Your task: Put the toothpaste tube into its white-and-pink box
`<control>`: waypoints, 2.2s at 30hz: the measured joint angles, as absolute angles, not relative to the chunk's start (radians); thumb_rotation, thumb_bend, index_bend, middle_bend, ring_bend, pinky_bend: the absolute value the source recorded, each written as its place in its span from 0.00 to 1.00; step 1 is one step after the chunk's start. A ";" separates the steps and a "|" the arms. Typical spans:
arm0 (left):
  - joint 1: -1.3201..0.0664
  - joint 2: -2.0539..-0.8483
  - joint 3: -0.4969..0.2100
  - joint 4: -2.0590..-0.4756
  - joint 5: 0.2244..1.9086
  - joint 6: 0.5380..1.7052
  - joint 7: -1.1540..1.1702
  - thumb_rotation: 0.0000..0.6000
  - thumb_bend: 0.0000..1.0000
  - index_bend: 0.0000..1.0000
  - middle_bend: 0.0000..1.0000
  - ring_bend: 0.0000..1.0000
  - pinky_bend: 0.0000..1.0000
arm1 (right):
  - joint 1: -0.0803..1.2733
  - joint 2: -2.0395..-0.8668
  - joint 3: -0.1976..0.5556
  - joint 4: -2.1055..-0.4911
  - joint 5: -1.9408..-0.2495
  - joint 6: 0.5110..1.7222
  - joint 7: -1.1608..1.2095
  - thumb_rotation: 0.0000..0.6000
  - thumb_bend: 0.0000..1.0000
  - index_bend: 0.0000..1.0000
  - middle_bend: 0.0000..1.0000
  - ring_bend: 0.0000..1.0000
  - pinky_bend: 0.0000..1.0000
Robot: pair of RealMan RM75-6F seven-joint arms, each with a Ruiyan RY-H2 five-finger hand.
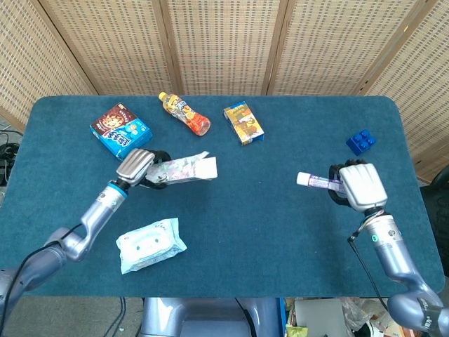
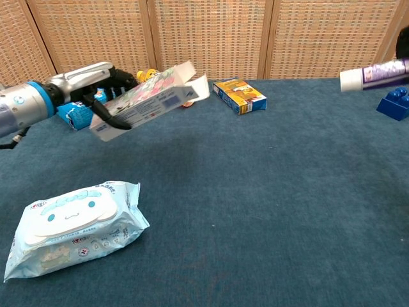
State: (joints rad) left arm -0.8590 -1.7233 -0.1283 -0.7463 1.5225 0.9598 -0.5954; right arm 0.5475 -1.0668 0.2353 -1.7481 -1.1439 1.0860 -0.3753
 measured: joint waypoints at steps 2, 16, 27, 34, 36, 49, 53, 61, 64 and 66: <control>-0.872 -1.754 -0.147 -0.738 1.511 0.966 -0.658 1.00 0.17 0.60 0.55 0.52 0.50 | 0.557 -1.034 0.251 -1.785 -1.128 1.089 -0.399 1.00 0.60 0.58 0.57 0.42 0.38; -1.018 -1.969 -0.228 -0.599 1.463 0.936 -0.804 1.00 0.17 0.60 0.55 0.52 0.50 | 0.654 -0.861 0.334 -1.948 -1.001 1.081 -0.579 1.00 0.60 0.58 0.57 0.42 0.38; -1.149 -2.063 -0.241 -0.491 1.471 0.887 -0.822 1.00 0.17 0.60 0.55 0.52 0.50 | 0.753 -0.798 0.354 -2.009 -0.913 1.050 -0.715 1.00 0.61 0.59 0.58 0.43 0.38; -1.226 -2.092 -0.265 -0.455 1.459 0.871 -0.821 1.00 0.17 0.60 0.55 0.52 0.50 | 0.823 -0.798 0.326 -2.040 -0.868 1.030 -0.811 1.00 0.62 0.59 0.58 0.43 0.38; -1.232 -2.091 -0.268 -0.454 1.455 0.877 -0.825 1.00 0.17 0.60 0.55 0.52 0.50 | 0.834 -0.798 0.315 -2.049 -0.865 1.027 -0.827 1.00 0.62 0.59 0.58 0.43 0.38; -1.245 -2.060 -0.276 -0.487 1.439 0.907 -0.829 1.00 0.17 0.60 0.56 0.52 0.50 | 0.873 -0.770 0.290 -2.076 -0.845 1.049 -0.857 1.00 0.62 0.59 0.58 0.43 0.38; -1.244 -2.051 -0.275 -0.505 1.437 0.918 -0.824 1.00 0.17 0.60 0.56 0.52 0.50 | 0.884 -0.761 0.275 -2.084 -0.846 1.049 -0.878 1.00 0.62 0.59 0.58 0.43 0.38; -1.244 -2.041 -0.282 -0.525 1.424 0.925 -0.814 1.00 0.17 0.60 0.56 0.52 0.50 | 0.908 -0.747 0.262 -2.101 -0.841 1.042 -0.916 1.00 0.62 0.59 0.59 0.44 0.38; -1.243 -2.033 -0.284 -0.532 1.424 0.936 -0.815 1.00 0.17 0.60 0.56 0.52 0.50 | 0.930 -0.746 0.257 -2.105 -0.838 1.028 -0.950 1.00 0.62 0.59 0.59 0.44 0.38; -1.242 -2.026 -0.283 -0.541 1.424 0.938 -0.817 1.00 0.17 0.60 0.56 0.52 0.50 | 0.952 -0.749 0.253 -2.108 -0.826 1.019 -0.978 1.00 0.62 0.59 0.59 0.44 0.38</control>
State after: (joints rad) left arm -1.2421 -2.0257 -0.2832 -0.5408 1.4242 0.9379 -0.8165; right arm 0.9522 -0.7494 0.2530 -2.1079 -0.8263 1.0192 -0.9775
